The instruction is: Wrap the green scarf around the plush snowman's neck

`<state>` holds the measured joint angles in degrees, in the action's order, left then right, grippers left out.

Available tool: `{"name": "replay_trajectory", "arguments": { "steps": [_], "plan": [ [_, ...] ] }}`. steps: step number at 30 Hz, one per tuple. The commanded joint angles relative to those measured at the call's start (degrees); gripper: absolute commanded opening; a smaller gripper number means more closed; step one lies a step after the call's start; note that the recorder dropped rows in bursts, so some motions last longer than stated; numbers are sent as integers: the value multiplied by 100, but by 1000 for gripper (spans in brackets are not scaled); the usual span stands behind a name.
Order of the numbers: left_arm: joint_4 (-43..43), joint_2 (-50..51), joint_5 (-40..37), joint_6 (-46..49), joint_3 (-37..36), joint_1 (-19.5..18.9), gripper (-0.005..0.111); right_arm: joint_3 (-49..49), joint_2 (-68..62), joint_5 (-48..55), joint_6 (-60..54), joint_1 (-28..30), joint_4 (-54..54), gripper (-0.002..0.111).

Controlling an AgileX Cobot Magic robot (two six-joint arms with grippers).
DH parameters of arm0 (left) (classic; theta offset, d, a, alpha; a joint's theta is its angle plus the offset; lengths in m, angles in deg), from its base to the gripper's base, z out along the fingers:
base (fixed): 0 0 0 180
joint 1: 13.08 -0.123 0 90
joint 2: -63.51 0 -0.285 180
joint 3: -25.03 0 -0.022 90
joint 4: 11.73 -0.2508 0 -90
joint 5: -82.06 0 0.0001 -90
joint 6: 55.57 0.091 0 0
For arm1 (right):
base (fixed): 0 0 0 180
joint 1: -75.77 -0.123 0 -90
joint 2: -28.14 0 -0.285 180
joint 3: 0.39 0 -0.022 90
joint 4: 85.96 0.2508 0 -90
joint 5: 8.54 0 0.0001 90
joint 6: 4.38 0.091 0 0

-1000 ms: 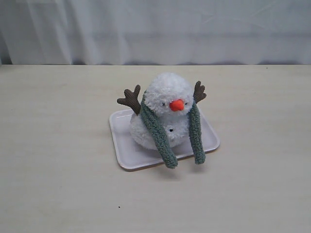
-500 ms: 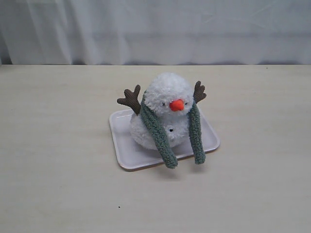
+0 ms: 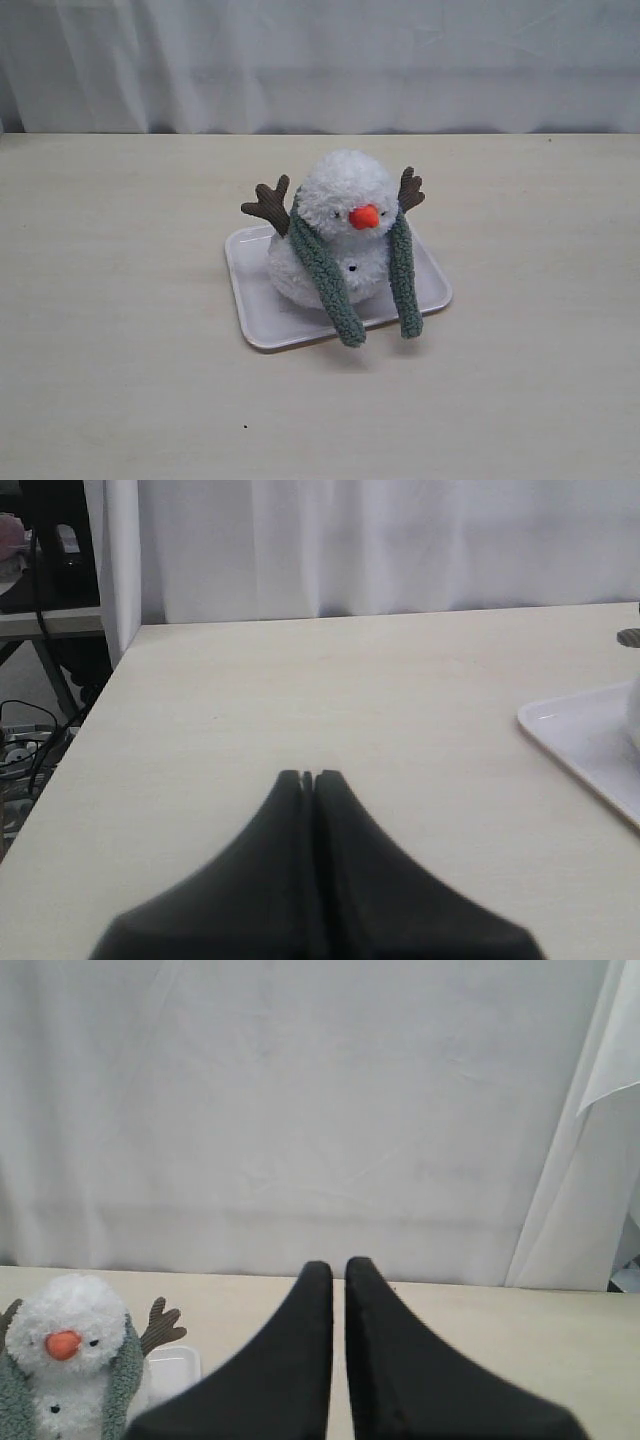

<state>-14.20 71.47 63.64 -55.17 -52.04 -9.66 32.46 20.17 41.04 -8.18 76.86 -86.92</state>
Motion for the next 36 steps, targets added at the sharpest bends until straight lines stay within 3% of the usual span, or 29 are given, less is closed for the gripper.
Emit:
{"name": "replay_trajectory", "arguments": {
  "steps": [1,28,32,36],
  "plan": [
    [13,-18,75,-9,-14,-1,0,18,19,25,-7,56,11,4],
    [13,-18,75,-9,-14,-1,0,96,19,-4,-7,70,11,4],
    [13,-18,75,-9,-14,-1,0,279,19,-626,-7,70,39,4],
    [13,-18,75,-9,-14,-1,0,666,19,-2376,-7,70,52,4]
  ]
}}
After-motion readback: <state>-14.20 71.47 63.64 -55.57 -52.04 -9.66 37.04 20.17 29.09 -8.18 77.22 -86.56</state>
